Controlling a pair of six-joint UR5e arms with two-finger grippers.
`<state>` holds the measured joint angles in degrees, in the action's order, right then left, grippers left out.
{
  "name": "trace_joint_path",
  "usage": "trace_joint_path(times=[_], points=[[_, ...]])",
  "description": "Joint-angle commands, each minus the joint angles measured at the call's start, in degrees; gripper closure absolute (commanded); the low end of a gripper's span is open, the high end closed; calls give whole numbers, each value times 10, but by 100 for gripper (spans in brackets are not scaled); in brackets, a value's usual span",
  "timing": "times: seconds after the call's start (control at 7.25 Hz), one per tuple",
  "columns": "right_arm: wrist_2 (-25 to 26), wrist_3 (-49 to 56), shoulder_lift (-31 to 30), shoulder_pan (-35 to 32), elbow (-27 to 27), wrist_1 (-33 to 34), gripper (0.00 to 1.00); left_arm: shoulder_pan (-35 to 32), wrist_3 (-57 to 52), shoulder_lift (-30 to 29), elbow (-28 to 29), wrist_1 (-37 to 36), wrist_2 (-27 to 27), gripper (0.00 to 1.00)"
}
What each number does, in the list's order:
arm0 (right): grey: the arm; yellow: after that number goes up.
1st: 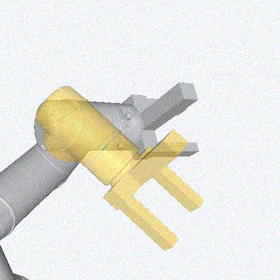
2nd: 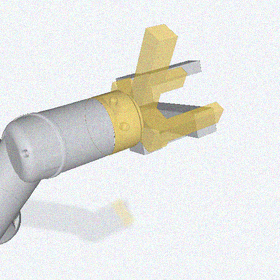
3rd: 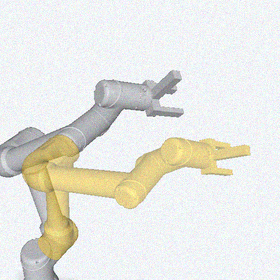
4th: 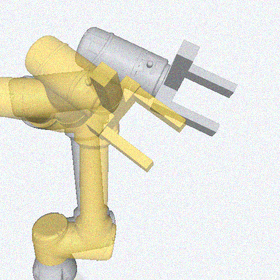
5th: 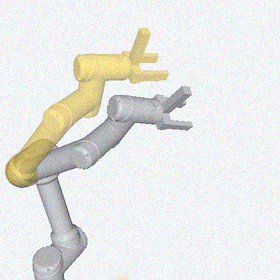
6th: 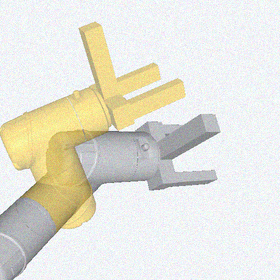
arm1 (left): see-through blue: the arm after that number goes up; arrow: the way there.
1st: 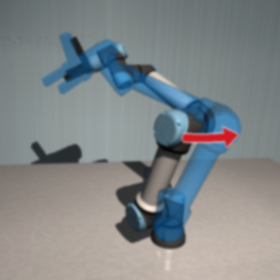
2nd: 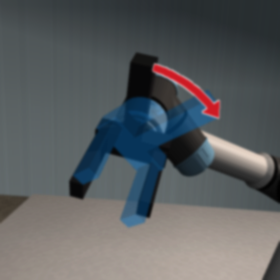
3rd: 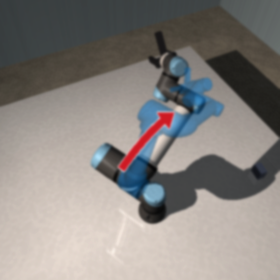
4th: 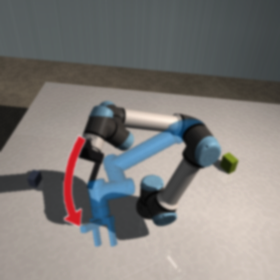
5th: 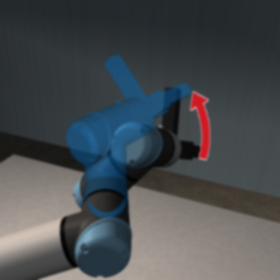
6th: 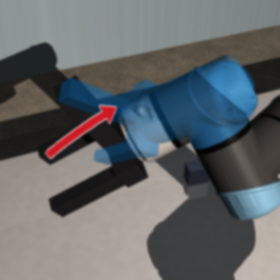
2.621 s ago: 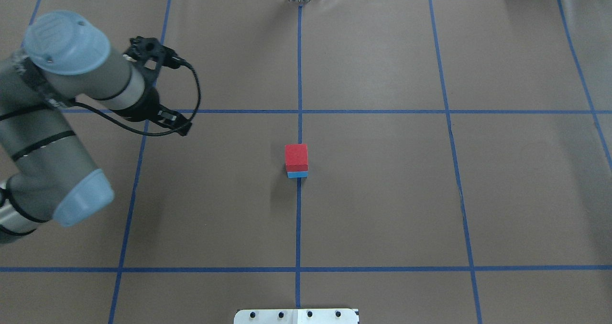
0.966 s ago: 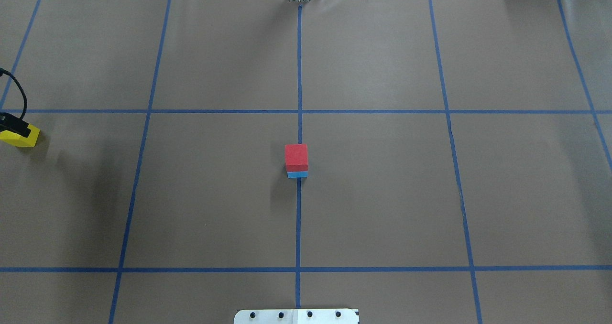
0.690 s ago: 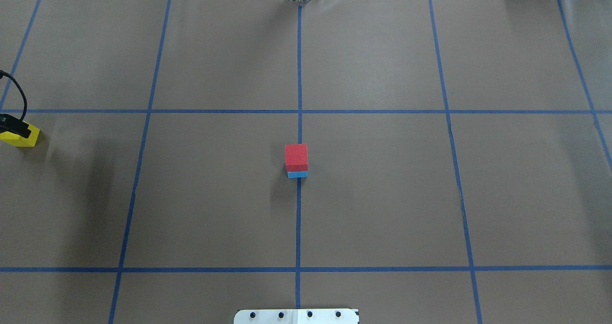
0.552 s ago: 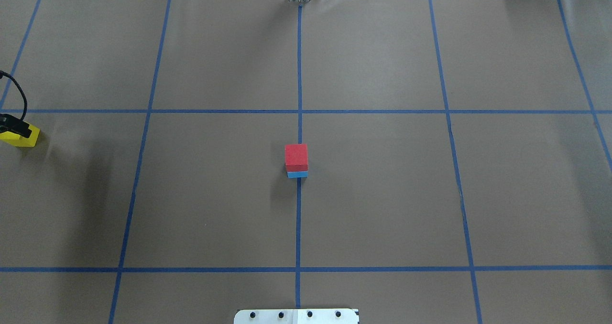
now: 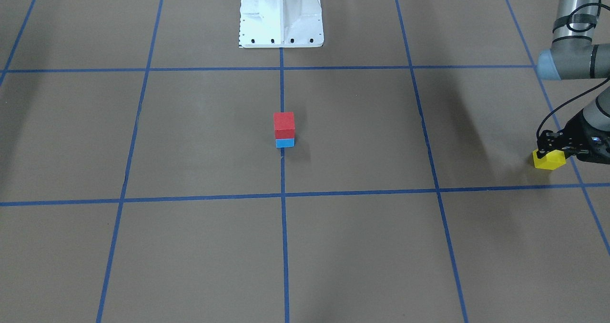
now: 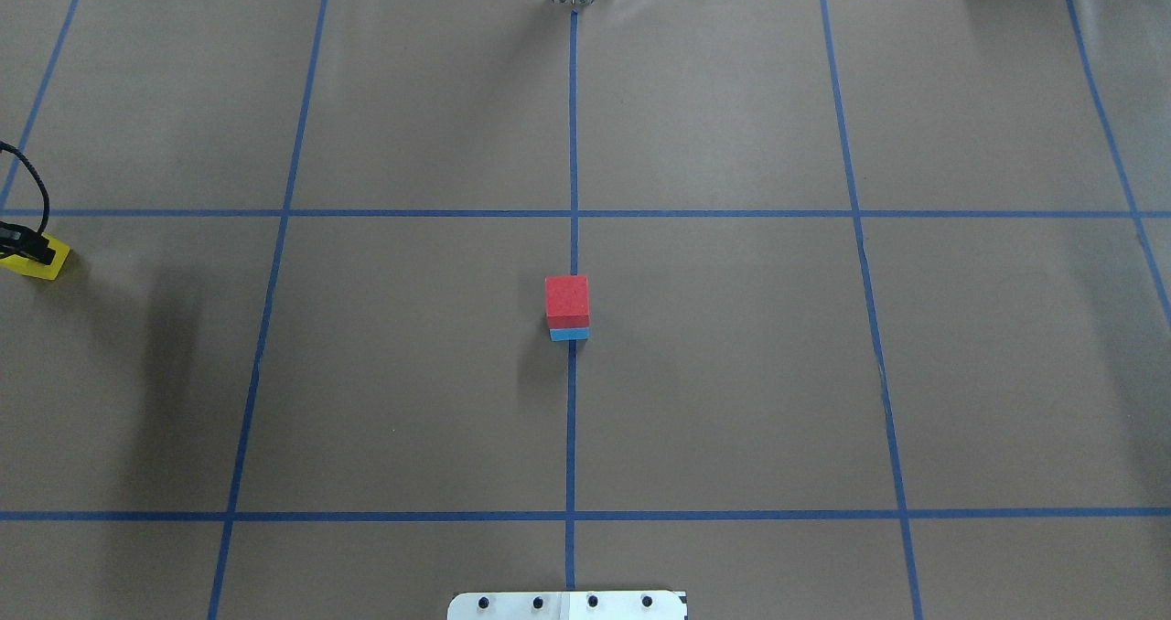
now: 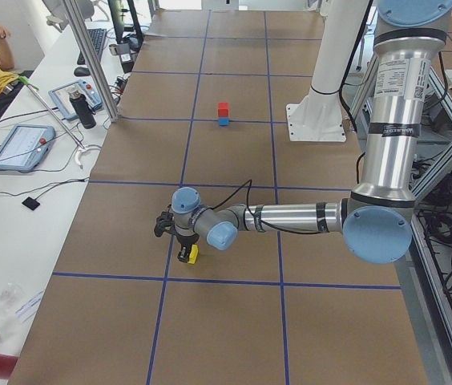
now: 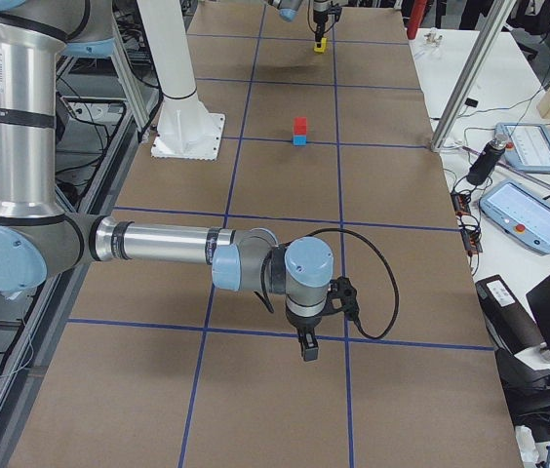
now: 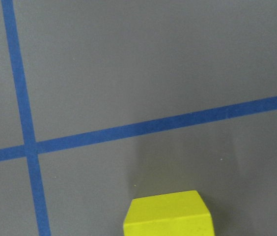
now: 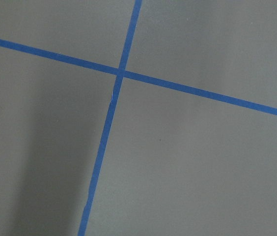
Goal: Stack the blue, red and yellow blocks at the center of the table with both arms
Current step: 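Lower the left gripper onto the yellow cube and grasp it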
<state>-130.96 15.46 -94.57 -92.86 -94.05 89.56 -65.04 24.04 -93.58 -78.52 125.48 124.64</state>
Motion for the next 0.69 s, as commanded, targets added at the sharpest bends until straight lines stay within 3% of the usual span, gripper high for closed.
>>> trace_joint_path(times=[0.0, 0.28, 0.55], points=[[0, 0, 0, 0, -1, 0, 1, -2, 2, 0, -51, -24, 7, 100], [0, 0, -1, 0, 2, 0, 1, -3, 4, -41, -189, -236, 11, 100], [0, -1, -3, 0, 2, 0, 1, 3, 73, -151, -276, -434, 10, 100]])
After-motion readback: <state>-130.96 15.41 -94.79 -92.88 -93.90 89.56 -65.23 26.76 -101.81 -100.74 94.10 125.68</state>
